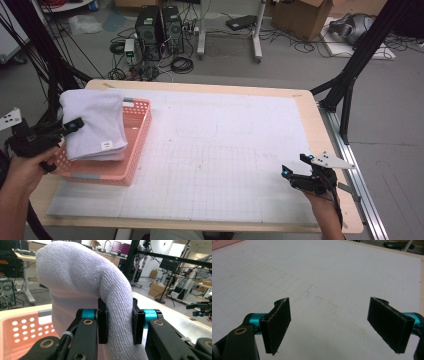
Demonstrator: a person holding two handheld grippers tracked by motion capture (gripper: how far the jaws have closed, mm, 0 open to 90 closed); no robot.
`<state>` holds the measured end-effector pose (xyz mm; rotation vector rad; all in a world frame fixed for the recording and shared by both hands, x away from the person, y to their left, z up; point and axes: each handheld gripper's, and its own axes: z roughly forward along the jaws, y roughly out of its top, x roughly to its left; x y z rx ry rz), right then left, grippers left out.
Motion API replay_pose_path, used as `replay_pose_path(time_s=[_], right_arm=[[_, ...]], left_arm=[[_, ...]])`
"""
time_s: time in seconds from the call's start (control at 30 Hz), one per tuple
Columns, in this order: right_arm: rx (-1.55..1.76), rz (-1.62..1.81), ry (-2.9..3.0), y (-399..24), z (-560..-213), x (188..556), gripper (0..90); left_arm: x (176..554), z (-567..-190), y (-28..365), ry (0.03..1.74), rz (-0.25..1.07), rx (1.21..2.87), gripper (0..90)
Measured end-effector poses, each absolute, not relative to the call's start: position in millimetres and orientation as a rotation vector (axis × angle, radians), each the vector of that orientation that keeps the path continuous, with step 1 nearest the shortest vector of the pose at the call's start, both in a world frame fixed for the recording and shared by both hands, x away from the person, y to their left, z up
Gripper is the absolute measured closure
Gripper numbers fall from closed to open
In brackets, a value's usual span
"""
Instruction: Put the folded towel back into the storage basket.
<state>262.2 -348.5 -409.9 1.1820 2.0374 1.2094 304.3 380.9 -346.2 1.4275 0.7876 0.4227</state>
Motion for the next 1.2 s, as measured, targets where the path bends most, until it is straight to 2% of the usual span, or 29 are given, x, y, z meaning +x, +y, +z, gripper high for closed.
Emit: replay_pose_path(time_s=[0.9,1.07,1.2], right_arm=[[1.185,1.199,2.038,-349.6,-411.1,262.1,17.6],[1.189,1.196,2.041,-349.4,-411.6,262.5,17.7],[1.176,1.192,2.048,-348.3,-411.7,262.7,17.6]], left_arm=[[344.8,-383.4,365.1,0.925,0.288,1.484,71.2],[348.0,-384.7,365.5,1.000,0.287,1.490,66.6],[351.6,-386.6,366.5,1.095,0.276,1.483,52.5]])
